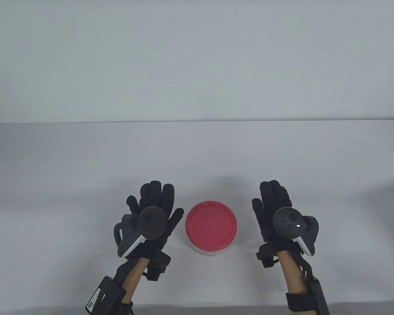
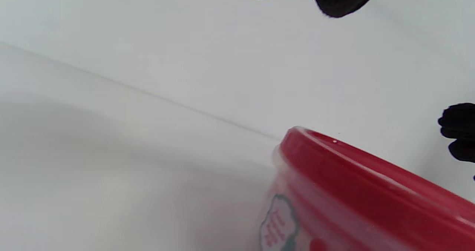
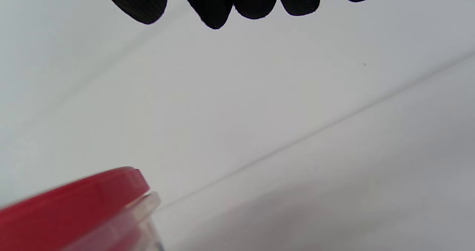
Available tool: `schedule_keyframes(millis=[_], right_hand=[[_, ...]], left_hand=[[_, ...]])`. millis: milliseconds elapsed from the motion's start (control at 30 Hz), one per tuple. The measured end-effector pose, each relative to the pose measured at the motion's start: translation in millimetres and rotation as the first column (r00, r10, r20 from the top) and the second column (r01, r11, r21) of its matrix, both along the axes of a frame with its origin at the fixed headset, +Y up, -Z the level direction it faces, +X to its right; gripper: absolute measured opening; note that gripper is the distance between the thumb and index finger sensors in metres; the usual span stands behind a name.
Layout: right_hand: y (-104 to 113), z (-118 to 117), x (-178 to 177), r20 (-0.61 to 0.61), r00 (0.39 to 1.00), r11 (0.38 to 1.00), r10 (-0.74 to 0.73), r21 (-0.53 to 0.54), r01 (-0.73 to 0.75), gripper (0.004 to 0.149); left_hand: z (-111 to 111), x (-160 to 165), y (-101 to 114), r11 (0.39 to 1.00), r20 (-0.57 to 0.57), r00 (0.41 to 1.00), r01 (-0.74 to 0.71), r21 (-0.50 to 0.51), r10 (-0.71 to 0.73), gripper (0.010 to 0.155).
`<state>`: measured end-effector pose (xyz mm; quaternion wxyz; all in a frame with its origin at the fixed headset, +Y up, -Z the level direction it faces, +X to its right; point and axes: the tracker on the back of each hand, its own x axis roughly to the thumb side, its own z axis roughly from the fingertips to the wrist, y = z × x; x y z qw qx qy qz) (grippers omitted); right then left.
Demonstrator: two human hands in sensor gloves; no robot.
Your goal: Nest food storage containers
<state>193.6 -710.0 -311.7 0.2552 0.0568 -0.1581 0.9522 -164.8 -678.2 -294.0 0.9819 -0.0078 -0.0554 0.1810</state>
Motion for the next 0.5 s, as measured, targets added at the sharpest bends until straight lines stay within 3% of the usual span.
schedule_keyframes(millis=[67, 100, 500], right_hand=[[-8, -2, 2, -0.019, 0.997, 0.996, 0.078, -0.047, -0.079, 0.059], [-10, -3, 5, -0.012, 0.992, 0.989, 0.122, -0.08, -0.123, 0.06], [-17, -4, 9, 0.002, 0.996, 0.988, 0.091, -0.128, -0.09, 0.06]], left_hand=[[-1, -8, -14, 1.0, -0.03, 0.999, -0.025, -0.008, 0.024, 0.072], [-3, -11, -20, 0.998, -0.019, 0.999, -0.032, -0.059, 0.031, 0.072], [-2, -15, -34, 0.993, -0.002, 0.999, -0.034, -0.116, 0.034, 0.071]])
